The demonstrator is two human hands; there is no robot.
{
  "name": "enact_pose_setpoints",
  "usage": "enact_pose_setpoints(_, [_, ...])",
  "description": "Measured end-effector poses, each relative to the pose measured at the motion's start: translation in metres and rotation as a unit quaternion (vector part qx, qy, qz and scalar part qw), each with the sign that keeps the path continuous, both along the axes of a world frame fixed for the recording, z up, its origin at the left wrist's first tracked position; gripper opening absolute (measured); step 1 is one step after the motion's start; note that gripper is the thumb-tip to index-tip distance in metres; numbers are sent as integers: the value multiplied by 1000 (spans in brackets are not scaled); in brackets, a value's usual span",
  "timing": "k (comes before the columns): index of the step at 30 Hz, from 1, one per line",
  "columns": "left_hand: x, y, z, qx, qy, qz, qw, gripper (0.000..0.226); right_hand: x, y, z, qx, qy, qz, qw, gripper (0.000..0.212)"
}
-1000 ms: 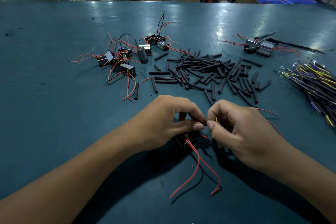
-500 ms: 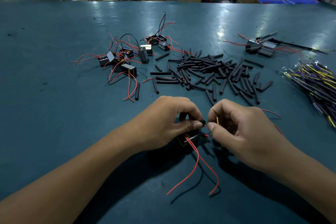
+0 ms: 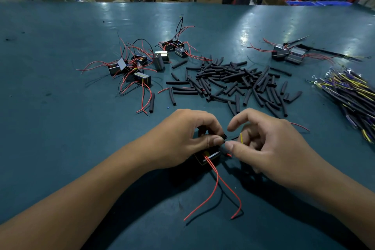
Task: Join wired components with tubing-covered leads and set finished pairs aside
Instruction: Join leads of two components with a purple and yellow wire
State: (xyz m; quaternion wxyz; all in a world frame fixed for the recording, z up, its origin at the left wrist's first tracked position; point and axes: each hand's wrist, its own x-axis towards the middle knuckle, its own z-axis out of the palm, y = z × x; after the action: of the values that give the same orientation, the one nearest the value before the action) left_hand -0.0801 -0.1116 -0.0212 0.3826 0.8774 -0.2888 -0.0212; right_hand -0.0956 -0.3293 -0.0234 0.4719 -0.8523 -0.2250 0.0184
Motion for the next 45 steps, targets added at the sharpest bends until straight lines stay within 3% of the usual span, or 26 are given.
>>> enact_pose_setpoints(3, [-2,1,1,-1,0,-3,1000,6,1,2,0,-13,5,-16,1000,11])
enact_pose_setpoints(17, [-4,-6,3,-16,-78,-1,997,4,-3,4,3,-53,-41,-5,998,16])
enact_pose_setpoints(37, [-2,-5,0,70,-134,-15,988,4,-2,5,-4,-41,-59,-11,997,21])
enact_pose_setpoints(45, [-2,-8,2,-41,-91,-24,995,6,-4,4,0,-25,-62,-13,998,15])
